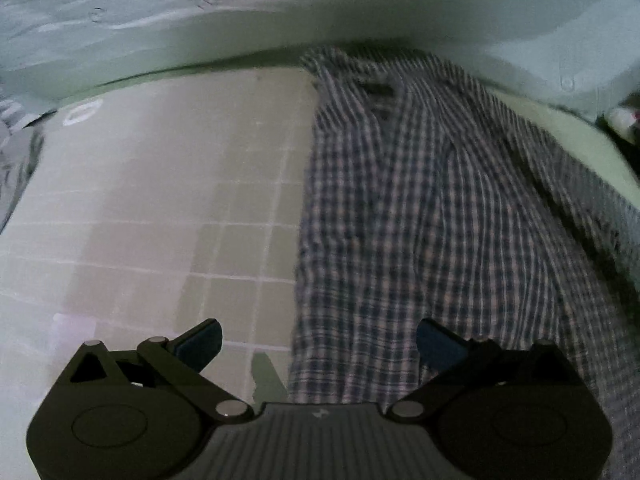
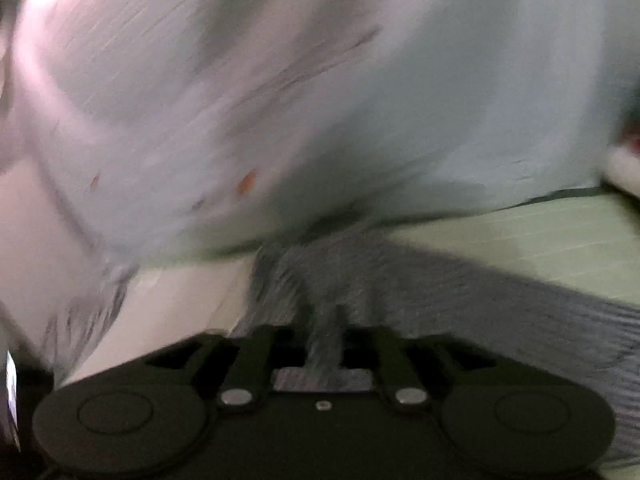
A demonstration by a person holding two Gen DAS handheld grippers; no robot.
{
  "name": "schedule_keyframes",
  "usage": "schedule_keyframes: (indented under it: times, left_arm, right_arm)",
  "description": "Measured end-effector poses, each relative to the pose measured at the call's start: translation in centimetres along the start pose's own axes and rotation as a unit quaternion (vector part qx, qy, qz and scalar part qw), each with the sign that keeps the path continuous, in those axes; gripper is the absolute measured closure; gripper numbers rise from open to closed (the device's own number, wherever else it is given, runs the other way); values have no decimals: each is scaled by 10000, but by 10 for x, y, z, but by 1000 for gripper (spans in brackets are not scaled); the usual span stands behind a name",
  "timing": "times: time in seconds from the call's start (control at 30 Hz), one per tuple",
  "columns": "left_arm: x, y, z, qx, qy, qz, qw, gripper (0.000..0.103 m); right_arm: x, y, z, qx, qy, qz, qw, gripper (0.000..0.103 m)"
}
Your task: Fold clothes
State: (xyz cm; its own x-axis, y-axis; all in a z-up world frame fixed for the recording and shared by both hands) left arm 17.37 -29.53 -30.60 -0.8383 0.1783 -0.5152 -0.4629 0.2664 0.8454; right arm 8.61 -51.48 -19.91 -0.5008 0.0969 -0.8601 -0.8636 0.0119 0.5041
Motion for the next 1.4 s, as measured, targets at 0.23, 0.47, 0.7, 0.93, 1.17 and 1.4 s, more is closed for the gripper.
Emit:
schedule_keyframes:
  times: [0.23,0.47,0.7,0.93,1.17,1.4]
  left_arm:
    - [-8,22,-3,303,-48,-254,9992,2]
    - [-1,28,-21,619,-185,-162,9978,1]
    - [-4,26,-35,646,-242,-127,9975,1]
    - [-4,23,-44,621,-262,-84,9977,1]
    - [0,19,-40,566,-112,-10,9983,1]
    - [-2,22,-30,508,-105,-67,9986,8]
  right_arm:
    - [44,40,-32,1357,-42,361,9901,6]
    - [136,112,-160,3219,-876,1092,9364,2]
    - [186,161,-280,4308,-1867,1388,8720,1]
    - [205,159,-314,4416,-2093,1509,8593,0]
    - [185,147,-296,3931,-1671,1693,8882,60]
    - [113,112,-226,3134,-1203,1041,9362,85]
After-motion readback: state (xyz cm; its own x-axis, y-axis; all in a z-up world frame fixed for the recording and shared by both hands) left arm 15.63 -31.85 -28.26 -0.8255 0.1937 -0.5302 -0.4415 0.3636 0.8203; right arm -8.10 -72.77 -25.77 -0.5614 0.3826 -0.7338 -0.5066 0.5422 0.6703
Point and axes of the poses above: each gripper's, at about its wrist camera, not at the fingertips, and y roughly against the way its jaws point, z to its left, x to its underside, the point moved 10 cm from there along -y, roughly the way its jaws point, and after that the axes turned 15 degrees about y, right-handed, at the moved point
